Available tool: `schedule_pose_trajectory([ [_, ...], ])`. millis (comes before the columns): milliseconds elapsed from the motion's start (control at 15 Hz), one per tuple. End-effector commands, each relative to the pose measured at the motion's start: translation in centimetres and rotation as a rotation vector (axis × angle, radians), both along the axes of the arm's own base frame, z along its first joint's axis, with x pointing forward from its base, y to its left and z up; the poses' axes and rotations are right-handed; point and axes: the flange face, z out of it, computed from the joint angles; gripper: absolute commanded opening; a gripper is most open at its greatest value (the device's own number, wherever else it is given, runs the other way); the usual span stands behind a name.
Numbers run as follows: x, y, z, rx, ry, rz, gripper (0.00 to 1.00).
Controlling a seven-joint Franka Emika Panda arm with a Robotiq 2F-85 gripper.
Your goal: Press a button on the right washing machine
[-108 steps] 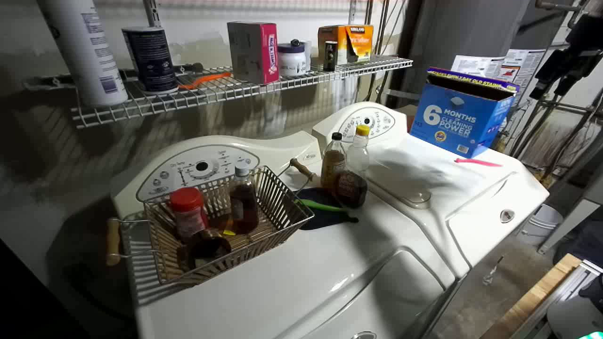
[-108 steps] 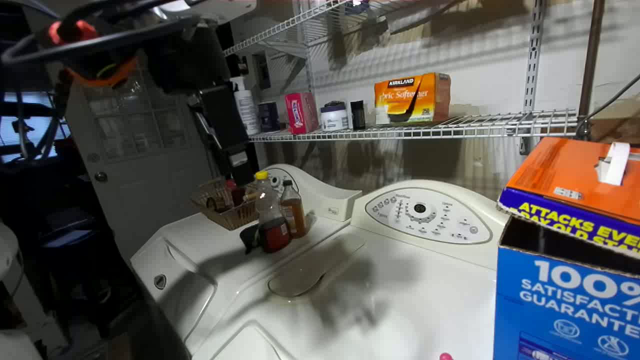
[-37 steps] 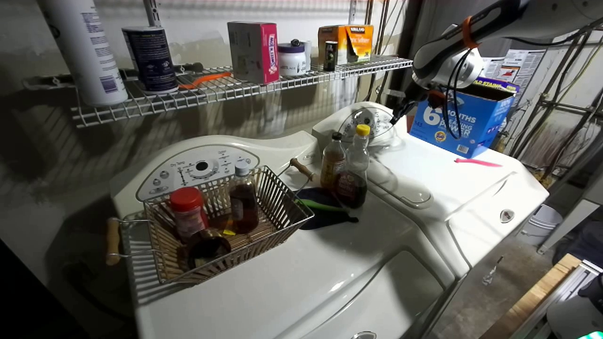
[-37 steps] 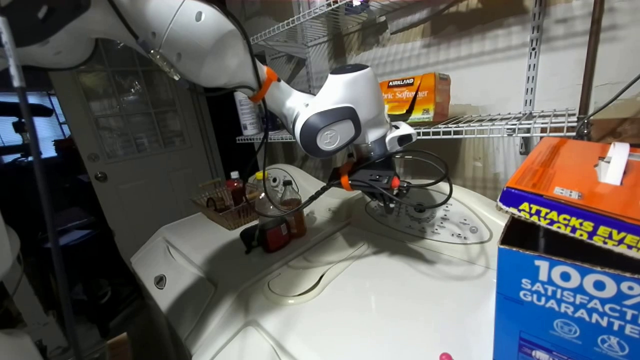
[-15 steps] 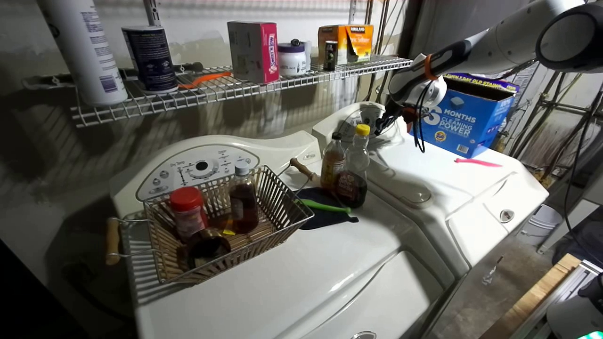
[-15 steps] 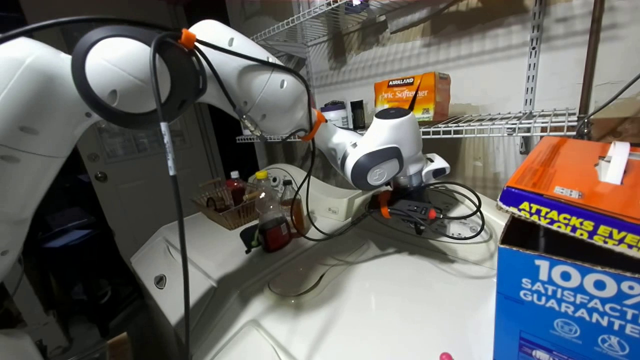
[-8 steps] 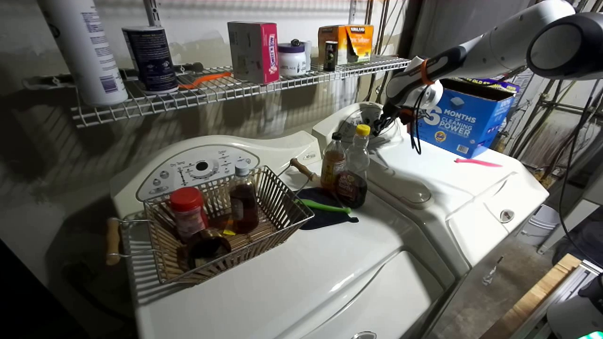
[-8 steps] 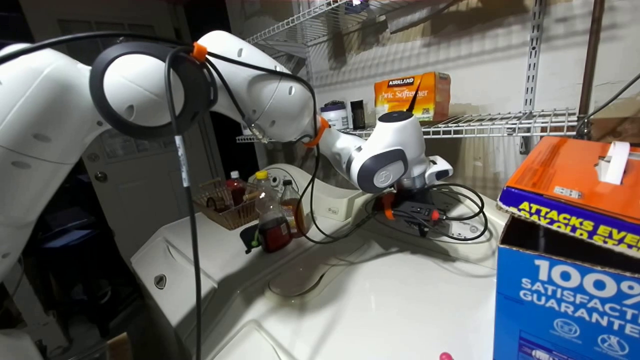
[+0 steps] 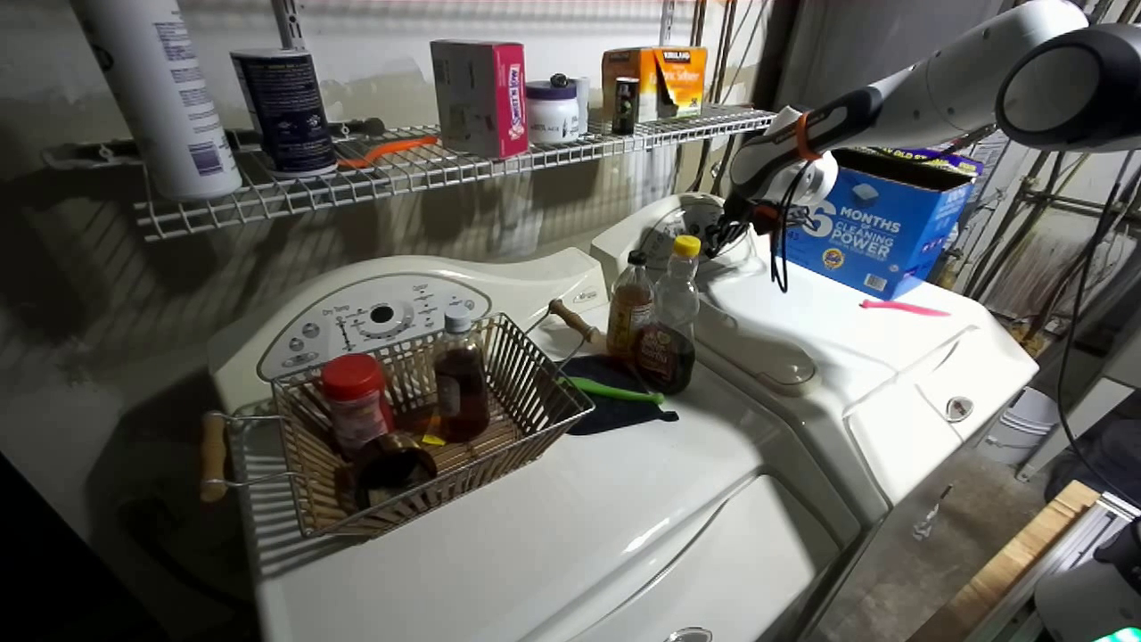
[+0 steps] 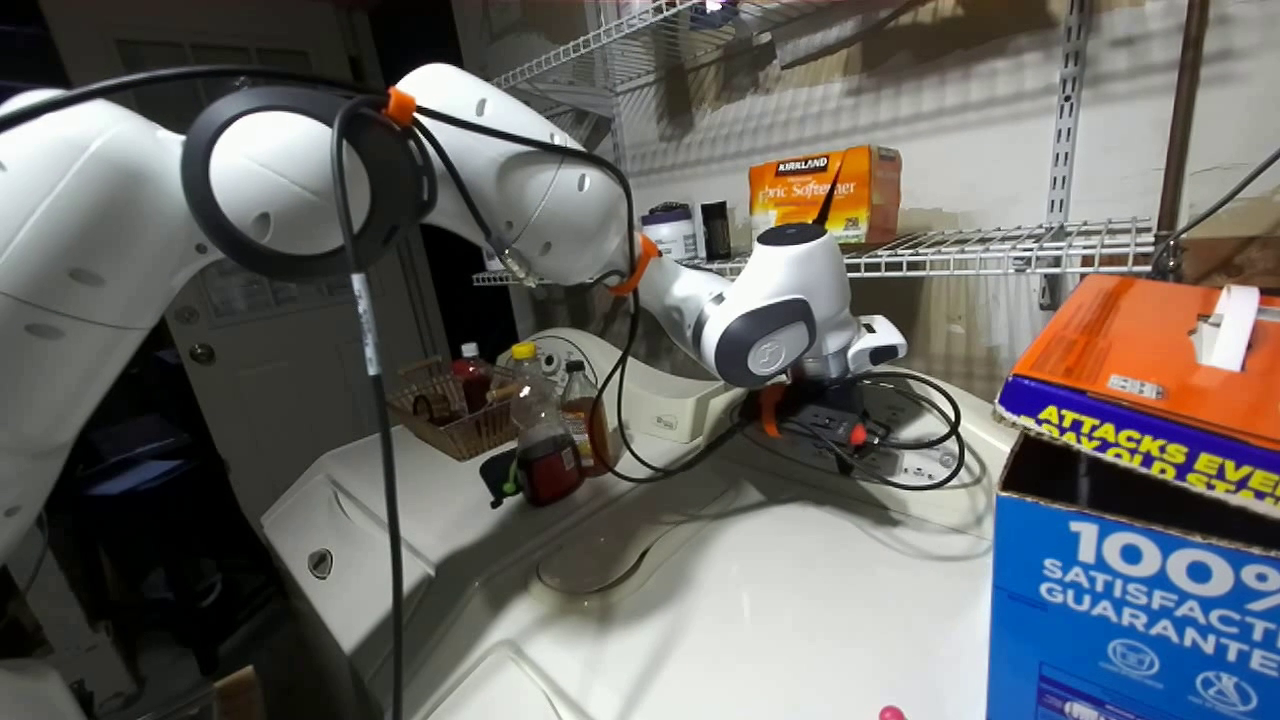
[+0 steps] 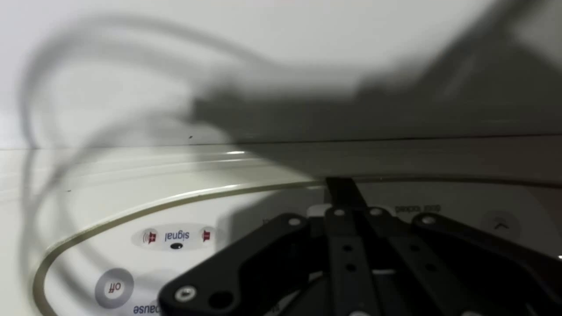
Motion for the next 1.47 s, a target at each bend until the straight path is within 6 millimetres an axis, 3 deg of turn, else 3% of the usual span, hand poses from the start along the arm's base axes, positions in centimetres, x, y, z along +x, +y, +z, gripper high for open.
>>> schedule_pose_trajectory([
  [0, 1.2, 0.3, -1.0, 0.023, -0.003, -0.082, 0.00],
  [1000, 2.0, 3.5, -2.7, 0.088, -0.011, -0.377, 0.00],
  [1267, 0.1, 2.7, -1.0, 0.033, 0.048, -0.345, 0.00],
  [1400, -1.3, 2.7, 0.5, 0.032, 0.052, -0.281, 0.27],
])
